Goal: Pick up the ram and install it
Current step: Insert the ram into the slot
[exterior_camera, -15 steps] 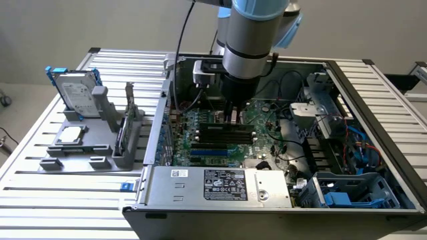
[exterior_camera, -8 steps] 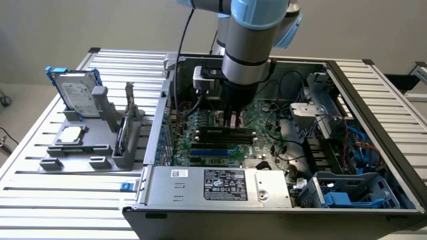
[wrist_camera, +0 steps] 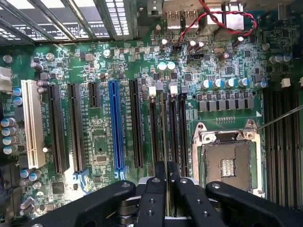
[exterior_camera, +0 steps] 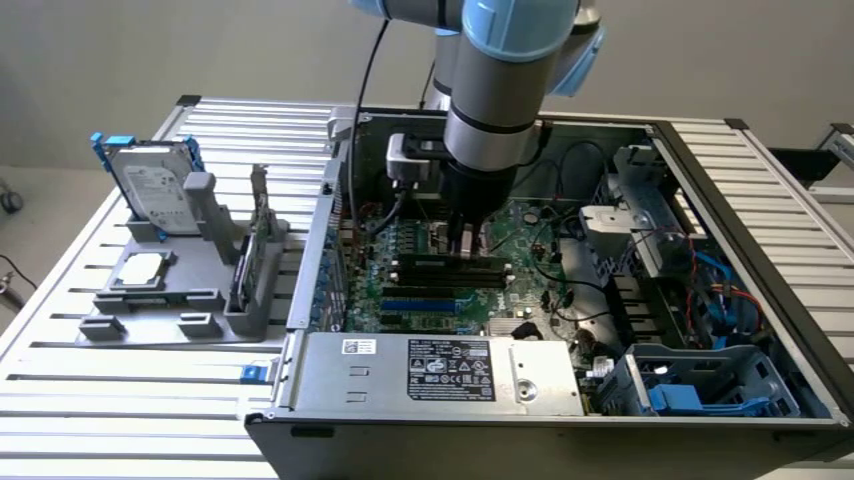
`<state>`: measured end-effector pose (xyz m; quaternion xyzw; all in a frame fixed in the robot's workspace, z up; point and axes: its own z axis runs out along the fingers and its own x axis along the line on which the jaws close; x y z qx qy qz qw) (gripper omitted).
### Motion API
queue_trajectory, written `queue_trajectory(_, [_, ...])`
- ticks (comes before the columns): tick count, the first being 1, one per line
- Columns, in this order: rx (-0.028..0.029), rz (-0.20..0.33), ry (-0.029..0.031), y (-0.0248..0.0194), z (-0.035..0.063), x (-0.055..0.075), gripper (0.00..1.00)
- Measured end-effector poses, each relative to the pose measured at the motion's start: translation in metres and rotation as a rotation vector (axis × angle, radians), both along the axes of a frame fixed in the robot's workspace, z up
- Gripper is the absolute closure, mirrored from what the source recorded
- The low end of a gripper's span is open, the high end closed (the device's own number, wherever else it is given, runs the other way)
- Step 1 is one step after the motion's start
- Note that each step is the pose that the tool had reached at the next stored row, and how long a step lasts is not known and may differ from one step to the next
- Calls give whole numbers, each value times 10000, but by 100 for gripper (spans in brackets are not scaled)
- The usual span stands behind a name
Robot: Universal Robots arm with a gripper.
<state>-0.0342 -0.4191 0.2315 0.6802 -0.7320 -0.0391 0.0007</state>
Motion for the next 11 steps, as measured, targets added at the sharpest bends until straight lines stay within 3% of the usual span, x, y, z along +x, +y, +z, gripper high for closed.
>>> queue_trajectory(5, [3,0,-1,-4,-5,28,86])
queue_trajectory(11, [2,-1,-1,-42,-6,32,86])
